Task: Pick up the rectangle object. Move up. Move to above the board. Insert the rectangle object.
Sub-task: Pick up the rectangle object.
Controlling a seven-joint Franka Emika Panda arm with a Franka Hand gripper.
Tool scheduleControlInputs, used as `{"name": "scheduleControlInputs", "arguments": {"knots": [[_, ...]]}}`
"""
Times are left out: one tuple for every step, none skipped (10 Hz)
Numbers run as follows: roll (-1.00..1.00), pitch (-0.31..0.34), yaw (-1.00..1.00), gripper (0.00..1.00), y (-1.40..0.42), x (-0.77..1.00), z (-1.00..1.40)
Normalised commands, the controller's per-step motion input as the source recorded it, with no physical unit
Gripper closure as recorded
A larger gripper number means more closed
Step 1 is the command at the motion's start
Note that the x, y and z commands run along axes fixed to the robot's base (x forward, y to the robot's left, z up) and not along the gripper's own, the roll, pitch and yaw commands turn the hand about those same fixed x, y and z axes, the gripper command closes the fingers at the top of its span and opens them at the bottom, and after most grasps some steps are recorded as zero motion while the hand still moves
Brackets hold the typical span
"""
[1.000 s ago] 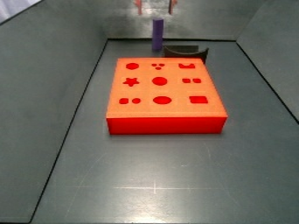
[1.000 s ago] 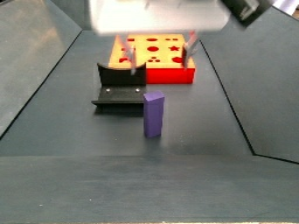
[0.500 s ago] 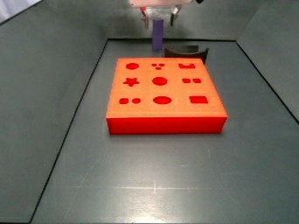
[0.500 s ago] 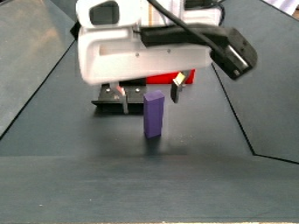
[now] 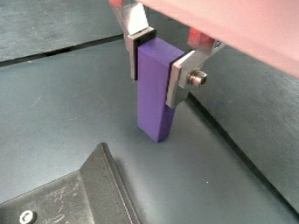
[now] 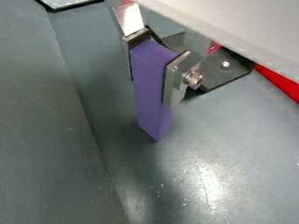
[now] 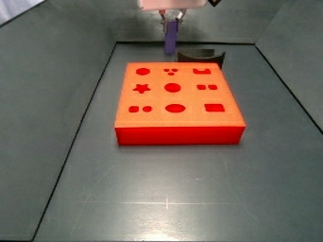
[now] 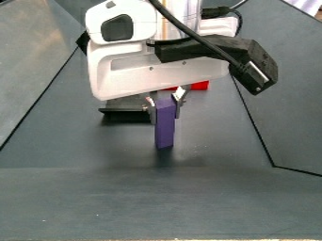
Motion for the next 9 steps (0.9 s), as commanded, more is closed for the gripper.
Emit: {"name": "scheduleControlInputs", "arguments": {"knots": [[0.0,0.0,0.0,1.0,0.0,0.0,0.0],[0.0,0.0,0.0,1.0,0.0,0.0,0.0],[0.0,0.0,0.0,1.0,0.0,0.0,0.0],[0.0,0.0,0.0,1.0,0.0,0.0,0.0],[0.0,0.0,0.0,1.0,0.0,0.0,0.0],[0.0,0.0,0.0,1.0,0.0,0.0,0.0],[0.0,0.0,0.0,1.0,0.0,0.0,0.0],[0.0,0.0,0.0,1.0,0.0,0.0,0.0],[0.0,0.0,0.0,1.0,0.0,0.0,0.0]]}}
